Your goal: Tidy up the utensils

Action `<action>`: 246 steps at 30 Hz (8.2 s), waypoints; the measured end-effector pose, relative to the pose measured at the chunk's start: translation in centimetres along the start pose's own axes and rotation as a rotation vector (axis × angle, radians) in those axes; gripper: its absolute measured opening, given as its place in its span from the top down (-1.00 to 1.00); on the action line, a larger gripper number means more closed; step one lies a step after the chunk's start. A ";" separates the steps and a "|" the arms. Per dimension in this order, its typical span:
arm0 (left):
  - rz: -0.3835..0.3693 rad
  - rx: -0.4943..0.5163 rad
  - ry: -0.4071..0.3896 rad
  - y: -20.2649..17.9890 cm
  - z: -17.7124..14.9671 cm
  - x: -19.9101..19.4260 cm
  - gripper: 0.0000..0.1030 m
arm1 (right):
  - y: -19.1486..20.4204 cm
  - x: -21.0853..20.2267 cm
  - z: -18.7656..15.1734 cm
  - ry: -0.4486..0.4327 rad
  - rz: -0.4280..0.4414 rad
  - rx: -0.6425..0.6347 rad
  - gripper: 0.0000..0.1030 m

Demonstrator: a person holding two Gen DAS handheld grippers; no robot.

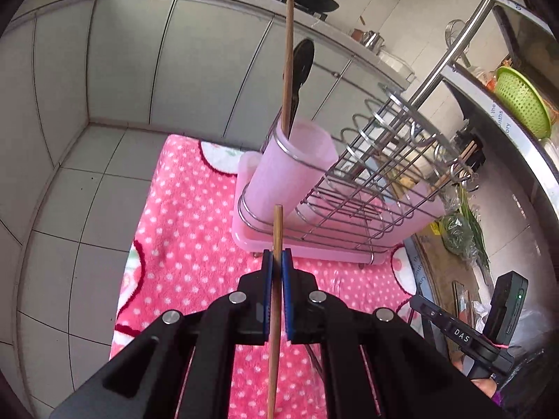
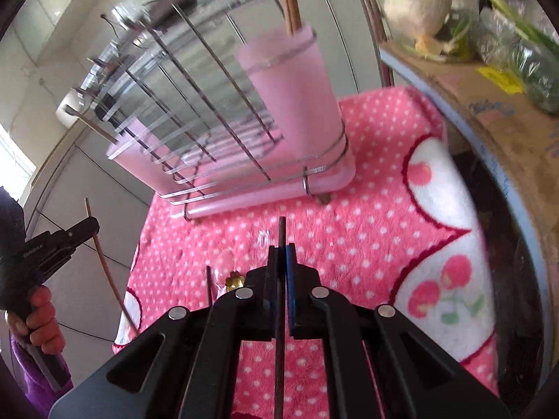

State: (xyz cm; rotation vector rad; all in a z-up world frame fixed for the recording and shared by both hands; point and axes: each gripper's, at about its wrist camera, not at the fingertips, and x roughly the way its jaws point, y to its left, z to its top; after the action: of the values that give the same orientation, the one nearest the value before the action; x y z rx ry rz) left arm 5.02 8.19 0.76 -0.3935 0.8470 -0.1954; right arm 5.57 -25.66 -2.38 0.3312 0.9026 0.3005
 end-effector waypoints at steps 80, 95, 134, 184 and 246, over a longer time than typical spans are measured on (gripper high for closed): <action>0.081 0.015 -0.221 -1.4 11.0 -4.5 0.47 | 0.7 -5.0 11.8 -0.421 -0.015 -0.122 0.34; 0.013 0.029 0.034 -2.3 2.4 -1.2 0.47 | 0.4 -5.2 4.2 -0.225 -0.002 -0.109 0.33; 0.187 0.019 0.512 -4.6 -6.2 14.2 0.92 | -2.2 5.4 -1.2 0.255 0.131 0.073 0.33; 0.010 0.013 0.089 -0.7 -3.0 3.9 0.92 | 1.9 1.2 1.8 -0.085 0.082 -0.066 0.76; 0.094 0.131 -0.407 -4.2 11.8 -8.1 0.92 | 4.8 -8.4 14.4 -0.304 -0.311 -0.431 0.93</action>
State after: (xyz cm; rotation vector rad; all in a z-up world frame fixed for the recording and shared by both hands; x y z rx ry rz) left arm 8.72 10.07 15.10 -0.2574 0.4476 -0.0785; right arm 11.71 -26.81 13.81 -0.1612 0.5586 0.1442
